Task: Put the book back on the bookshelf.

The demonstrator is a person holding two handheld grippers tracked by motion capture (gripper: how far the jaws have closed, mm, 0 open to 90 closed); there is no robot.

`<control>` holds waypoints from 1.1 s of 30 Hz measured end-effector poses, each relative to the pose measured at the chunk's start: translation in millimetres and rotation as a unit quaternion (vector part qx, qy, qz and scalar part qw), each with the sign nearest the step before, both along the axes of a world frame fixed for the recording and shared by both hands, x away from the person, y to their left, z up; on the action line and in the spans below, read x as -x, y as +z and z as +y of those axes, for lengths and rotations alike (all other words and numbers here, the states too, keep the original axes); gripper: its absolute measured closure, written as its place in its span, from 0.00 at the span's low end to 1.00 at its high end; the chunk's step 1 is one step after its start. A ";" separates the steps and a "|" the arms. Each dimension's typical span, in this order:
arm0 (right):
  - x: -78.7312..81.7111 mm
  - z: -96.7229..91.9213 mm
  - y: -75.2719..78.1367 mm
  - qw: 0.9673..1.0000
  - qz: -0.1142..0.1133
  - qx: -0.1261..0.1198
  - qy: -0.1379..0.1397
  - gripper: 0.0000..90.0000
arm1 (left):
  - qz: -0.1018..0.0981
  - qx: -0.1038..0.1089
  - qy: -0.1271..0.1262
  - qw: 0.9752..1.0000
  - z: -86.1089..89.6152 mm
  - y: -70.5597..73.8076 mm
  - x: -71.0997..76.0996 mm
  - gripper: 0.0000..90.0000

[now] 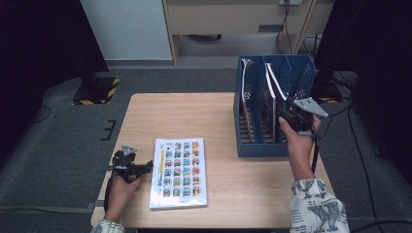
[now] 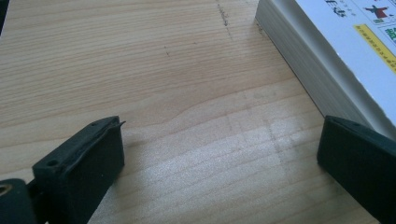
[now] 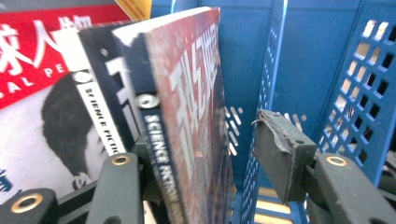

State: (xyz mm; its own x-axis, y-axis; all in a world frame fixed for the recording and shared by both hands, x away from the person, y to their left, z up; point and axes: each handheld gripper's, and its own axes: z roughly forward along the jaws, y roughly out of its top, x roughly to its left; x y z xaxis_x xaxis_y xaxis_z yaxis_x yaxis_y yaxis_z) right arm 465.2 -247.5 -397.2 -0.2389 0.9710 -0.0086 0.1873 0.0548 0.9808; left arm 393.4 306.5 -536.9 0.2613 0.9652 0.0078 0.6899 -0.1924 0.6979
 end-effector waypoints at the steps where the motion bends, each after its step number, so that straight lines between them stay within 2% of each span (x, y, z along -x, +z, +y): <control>1: 1.8 -0.2 0.3 1.000 -0.002 0.001 0.002 0.53 | 0.000 0.000 0.000 1.000 0.0 0.0 0.0 0.00; 7: 13.2 -1.9 0.1 1.000 -0.007 -0.010 0.008 0.59 | 0.000 0.000 0.000 1.000 -0.1 -0.1 0.0 0.00; 9: 18.6 -2.5 0.3 1.000 -0.008 -0.015 0.013 0.65 | 0.000 0.000 0.000 1.000 -0.1 0.0 0.0 0.00; 14: 31.5 -1.5 -3.6 1.000 -0.010 -0.006 0.023 0.74 | 0.000 0.000 0.000 1.000 -0.1 0.0 0.0 0.00; 18: 38.8 -2.1 -4.4 0.999 -0.012 -0.010 0.031 0.82 | 0.000 0.000 0.001 1.000 -0.2 0.0 0.1 0.00; 21: 42.7 -1.1 -4.7 0.999 -0.011 -0.009 0.036 0.82 | 0.000 0.000 0.003 1.000 -0.5 0.0 0.4 0.00; 27: 55.3 0.7 -11.0 0.999 -0.009 -0.001 0.041 0.72 | 0.001 0.002 0.004 1.000 -0.1 -0.1 0.0 0.00; 29: 61.5 1.0 -12.4 0.999 -0.007 0.008 0.043 0.67 | 0.001 0.002 0.005 1.000 0.0 -0.1 0.0 0.00; 33: 72.7 3.9 -18.5 0.999 -0.001 0.004 0.052 0.53 | 0.001 0.002 0.007 1.000 0.0 -0.1 0.3 0.00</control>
State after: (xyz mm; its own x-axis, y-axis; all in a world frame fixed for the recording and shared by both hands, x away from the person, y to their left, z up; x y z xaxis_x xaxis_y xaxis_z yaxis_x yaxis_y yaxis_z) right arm 392.5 -243.5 -415.7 -0.3394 0.9405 -0.0161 0.1787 0.0813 0.9805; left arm 393.0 306.5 -537.0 0.2484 0.9686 0.0033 0.6938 -0.1803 0.6972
